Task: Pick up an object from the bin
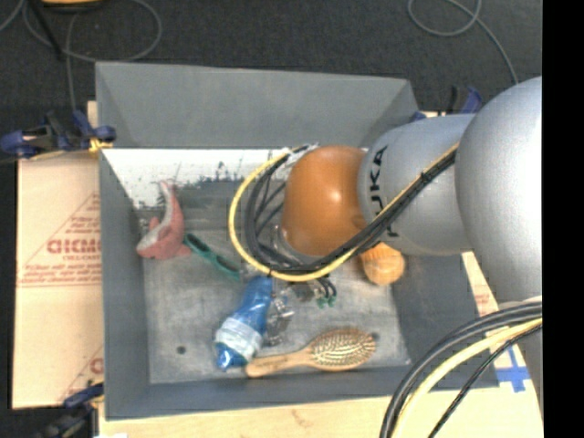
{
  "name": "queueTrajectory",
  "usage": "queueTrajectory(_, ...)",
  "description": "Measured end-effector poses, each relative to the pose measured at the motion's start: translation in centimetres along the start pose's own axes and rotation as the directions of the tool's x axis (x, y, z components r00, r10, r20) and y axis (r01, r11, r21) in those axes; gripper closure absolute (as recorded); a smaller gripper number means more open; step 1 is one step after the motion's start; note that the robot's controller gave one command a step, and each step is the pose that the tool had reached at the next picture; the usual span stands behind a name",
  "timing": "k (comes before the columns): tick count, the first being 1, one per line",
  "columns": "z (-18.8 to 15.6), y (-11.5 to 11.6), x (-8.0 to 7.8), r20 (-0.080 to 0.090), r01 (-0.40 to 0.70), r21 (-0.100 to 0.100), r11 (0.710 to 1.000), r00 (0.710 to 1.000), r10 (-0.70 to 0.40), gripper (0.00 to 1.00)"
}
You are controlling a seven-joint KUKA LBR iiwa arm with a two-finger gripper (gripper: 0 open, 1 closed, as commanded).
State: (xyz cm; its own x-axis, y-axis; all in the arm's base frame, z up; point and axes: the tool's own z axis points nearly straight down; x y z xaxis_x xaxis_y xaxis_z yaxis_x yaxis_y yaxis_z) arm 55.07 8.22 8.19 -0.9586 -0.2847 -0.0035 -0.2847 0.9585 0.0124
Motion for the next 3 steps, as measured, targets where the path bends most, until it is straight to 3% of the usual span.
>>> queueTrajectory(1,-11.3,4.0,-1.1,-0.001,0.059,0.012,0.998,0.998,-0.059,1.00)
queueTrajectory(2,-11.3,4.1,-1.1,-0.001,0.059,0.011,0.998,0.998,-0.059,1.00)
queueTrajectory(3,-13.2,3.5,-0.5,-0.009,0.132,0.011,0.991,0.991,-0.132,1.00)
